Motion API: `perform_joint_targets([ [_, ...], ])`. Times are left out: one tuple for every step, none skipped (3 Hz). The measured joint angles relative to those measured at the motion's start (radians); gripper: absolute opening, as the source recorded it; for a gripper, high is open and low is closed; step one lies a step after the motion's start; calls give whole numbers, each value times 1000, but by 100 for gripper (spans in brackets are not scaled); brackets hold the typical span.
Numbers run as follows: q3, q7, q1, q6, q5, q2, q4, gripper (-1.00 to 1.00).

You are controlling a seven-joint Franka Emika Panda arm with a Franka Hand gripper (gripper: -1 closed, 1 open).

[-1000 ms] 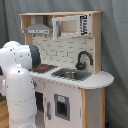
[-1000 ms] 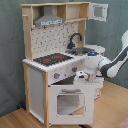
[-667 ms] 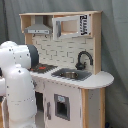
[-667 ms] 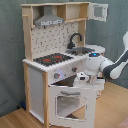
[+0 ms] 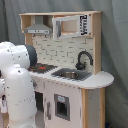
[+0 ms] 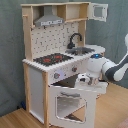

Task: Play with the kitchen

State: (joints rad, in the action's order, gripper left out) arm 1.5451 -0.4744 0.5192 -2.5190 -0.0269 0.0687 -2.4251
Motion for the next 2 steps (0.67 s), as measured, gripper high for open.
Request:
perform_joint_targets([
  [30,111,0,2,0,0,0,-100],
  [60,215,0,2,0,3,0,-100],
])
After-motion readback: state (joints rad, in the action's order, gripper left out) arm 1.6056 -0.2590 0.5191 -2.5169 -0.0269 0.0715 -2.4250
